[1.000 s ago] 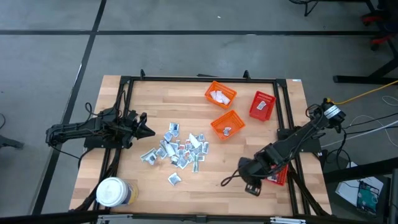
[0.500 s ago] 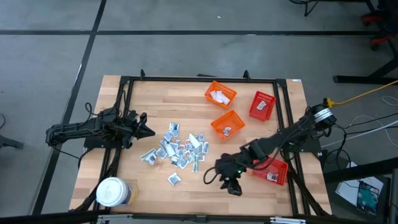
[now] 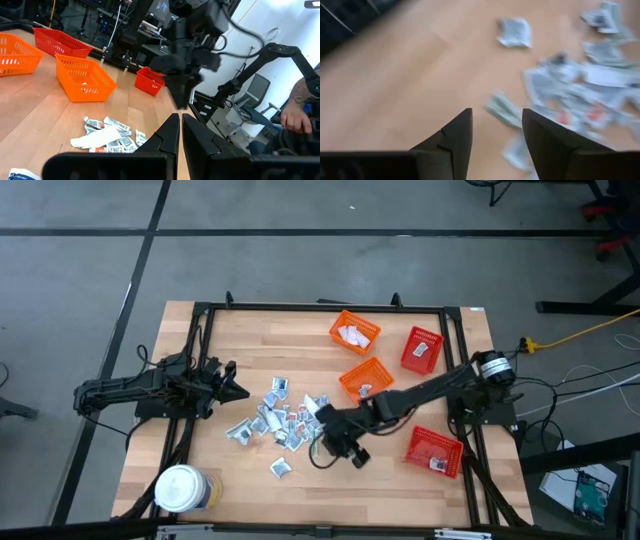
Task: Pick & Place First Aid Supplies
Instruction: Put the green bandage pack into the top orange bin
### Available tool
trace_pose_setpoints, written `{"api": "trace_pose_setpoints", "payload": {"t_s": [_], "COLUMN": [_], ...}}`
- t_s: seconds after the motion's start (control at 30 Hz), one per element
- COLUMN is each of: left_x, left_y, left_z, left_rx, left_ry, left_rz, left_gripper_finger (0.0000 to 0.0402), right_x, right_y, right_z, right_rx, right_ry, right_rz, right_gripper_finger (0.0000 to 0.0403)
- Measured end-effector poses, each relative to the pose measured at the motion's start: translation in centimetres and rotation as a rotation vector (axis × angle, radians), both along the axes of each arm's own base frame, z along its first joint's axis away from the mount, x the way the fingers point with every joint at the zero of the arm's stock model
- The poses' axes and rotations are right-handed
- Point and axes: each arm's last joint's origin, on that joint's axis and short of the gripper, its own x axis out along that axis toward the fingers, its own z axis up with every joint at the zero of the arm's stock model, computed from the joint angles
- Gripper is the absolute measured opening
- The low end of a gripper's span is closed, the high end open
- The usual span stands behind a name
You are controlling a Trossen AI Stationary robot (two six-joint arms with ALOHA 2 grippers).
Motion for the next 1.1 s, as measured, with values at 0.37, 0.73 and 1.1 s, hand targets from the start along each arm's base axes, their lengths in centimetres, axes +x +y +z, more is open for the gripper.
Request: {"api": "trace_pose_setpoints", "payload": {"t_s": [0.37,0.73,1.1], "left_x": [0.0,0.0,0.0], "left_y": [0.0,0.0,0.0], "left_z": [0.0,0.0,0.0], "left_rx": [0.000,0.000,0.000], "left_ry": [0.000,0.000,0.000], "left_rz": [0.000,0.000,0.000], "left_gripper_finger": [0.0015,0.0016,0.0015], "right_x": [2.2,3.0,3.4], "right_y": [-2.5,-2.7,-2.9], "right_z": [-3.6,-5.6,-7.7], "right_rx": [-0.336,-0.486,-0.493], "right_ry": [-0.051,-0.109,-0.129], "right_rz": [0.226,0.414,0.398], "right_gripper_finger": [0.0171,0.0171,0.0171]}}
